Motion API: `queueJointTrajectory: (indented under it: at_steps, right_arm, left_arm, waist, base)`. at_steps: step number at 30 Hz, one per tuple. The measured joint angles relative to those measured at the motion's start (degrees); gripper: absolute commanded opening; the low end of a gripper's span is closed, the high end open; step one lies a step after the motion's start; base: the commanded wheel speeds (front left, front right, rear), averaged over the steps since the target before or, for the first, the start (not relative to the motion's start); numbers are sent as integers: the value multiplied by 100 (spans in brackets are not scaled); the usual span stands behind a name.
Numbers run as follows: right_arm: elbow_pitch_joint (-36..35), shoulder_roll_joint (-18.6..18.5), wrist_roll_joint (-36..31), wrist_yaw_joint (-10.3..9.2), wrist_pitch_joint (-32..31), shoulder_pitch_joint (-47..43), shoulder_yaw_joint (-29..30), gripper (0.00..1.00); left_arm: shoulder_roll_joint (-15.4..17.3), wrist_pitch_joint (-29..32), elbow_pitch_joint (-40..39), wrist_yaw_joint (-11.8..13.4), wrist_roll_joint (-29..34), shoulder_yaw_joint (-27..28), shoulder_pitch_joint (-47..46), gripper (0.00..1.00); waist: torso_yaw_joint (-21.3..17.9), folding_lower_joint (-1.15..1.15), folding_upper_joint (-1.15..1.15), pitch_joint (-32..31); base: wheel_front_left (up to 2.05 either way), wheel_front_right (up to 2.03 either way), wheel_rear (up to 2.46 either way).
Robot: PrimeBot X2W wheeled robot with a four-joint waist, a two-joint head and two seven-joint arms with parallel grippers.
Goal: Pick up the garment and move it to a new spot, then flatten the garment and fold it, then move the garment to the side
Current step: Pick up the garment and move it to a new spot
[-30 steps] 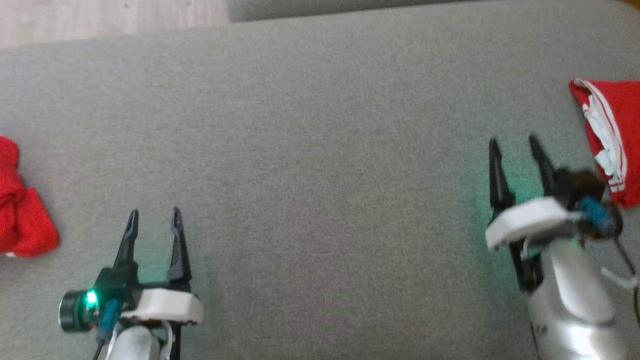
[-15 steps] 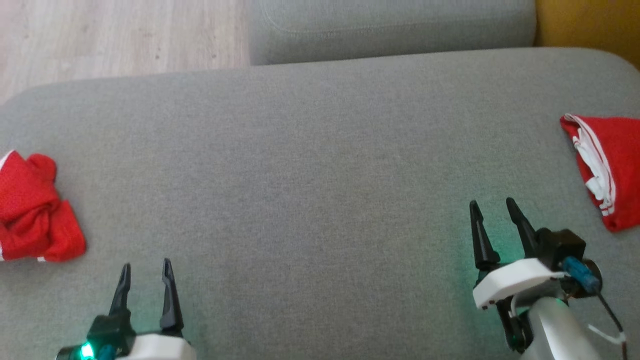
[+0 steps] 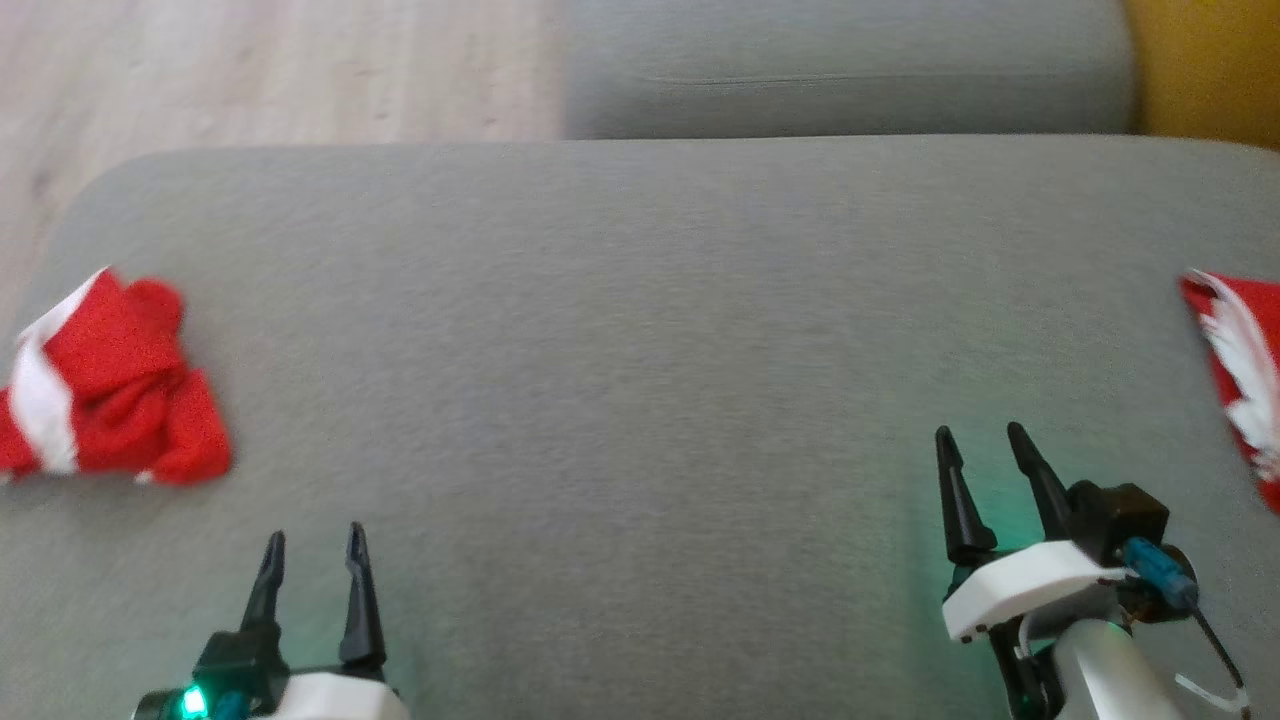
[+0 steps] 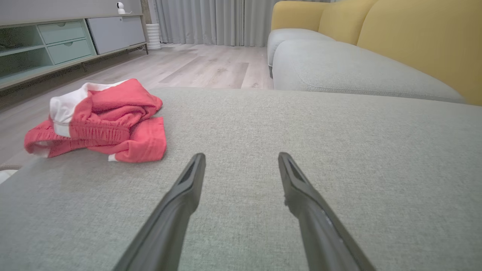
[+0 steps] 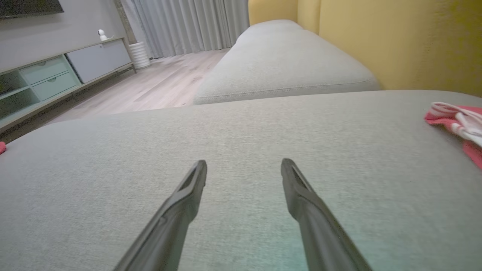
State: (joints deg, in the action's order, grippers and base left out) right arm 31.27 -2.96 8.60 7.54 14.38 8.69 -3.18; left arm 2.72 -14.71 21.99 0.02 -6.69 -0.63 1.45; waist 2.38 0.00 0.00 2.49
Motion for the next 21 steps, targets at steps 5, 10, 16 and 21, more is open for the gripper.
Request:
queueJointTrajectory:
  at_steps: [5,10,16,21]
  right_arm:
    - [7,0,68,0,0,-18,-100,100]
    - [10,3,159,0,0,-12,-365,100]
    - [76,5,249,0,0,13,-664,100]
    - [90,8,249,0,0,31,-842,100]
  left_arm:
    - [-3,0,92,4,-101,-178,-124,100]
    - [0,0,192,5,-105,-109,-87,100]
    - [3,0,179,7,-156,182,147,100]
    - [0,0,207,-3,-378,307,298,100]
  waist:
    - [591,0,0,42]
    - [1147,0,0,78]
    - [1909,0,0,129]
    - [2255,0,0,202]
  base:
    - [0,0,0]
    - [0,0,0]
    - [0,0,0]
    - [0,0,0]
